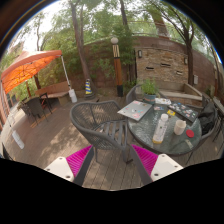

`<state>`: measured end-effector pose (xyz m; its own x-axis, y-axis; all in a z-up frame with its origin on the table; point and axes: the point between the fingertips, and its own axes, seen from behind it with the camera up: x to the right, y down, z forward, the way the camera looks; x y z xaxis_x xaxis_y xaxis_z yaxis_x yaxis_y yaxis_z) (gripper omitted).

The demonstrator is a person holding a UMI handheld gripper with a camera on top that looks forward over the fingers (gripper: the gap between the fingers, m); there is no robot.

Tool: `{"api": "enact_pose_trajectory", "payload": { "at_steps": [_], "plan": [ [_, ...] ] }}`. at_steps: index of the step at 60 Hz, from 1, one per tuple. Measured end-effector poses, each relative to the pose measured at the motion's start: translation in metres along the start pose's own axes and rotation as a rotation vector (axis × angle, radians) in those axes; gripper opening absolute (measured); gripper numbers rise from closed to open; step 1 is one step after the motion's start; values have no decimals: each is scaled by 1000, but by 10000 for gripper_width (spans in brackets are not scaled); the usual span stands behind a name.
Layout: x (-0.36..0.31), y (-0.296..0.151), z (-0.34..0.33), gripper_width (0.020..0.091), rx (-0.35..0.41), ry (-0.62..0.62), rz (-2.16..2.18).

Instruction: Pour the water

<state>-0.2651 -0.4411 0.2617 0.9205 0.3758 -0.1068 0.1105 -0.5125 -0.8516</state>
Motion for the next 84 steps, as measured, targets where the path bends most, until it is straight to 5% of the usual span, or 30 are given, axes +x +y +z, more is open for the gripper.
{"api": "enact_pose_trajectory", "payload": {
  "at_steps": [17, 41, 60, 62, 64, 70, 84],
  "plan": [
    [21, -5, 49, 806, 58, 5, 27],
    [263, 33, 218, 822, 227, 262, 61],
    [302, -8, 298, 812, 352, 334, 112],
    [307, -12, 303, 751, 362, 353, 105],
    [310, -13, 307, 609, 366, 368, 91],
    [305, -14, 309, 577, 396, 381, 23],
    [307, -22, 322, 462, 291, 302, -7]
  ]
}}
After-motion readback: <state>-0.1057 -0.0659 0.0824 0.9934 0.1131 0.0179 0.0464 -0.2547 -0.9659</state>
